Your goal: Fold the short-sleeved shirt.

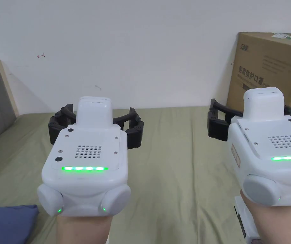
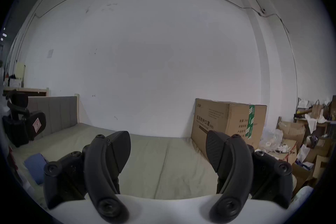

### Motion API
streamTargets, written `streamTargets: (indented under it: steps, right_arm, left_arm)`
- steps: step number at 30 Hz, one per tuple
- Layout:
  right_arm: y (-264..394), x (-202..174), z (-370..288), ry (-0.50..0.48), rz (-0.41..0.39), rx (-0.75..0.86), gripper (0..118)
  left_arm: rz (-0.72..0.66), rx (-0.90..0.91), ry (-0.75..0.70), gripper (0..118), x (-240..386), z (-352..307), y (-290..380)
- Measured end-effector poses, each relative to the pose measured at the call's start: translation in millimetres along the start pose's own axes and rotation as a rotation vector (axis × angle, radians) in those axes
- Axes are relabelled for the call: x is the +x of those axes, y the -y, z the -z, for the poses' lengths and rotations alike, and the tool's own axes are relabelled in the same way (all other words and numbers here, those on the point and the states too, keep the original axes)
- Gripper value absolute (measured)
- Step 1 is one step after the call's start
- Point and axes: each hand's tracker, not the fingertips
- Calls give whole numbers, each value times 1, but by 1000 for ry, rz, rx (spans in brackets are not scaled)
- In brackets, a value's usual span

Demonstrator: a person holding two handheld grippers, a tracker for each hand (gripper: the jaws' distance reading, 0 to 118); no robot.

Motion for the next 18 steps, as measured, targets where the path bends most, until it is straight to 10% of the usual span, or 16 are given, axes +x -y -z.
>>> streamTargets:
  steps: [18]
  right_arm:
    - [-1,-9,-3,-17,-2,-8,92]
  left_arm:
    - [-74,-40,29,111,-11,-1,1]
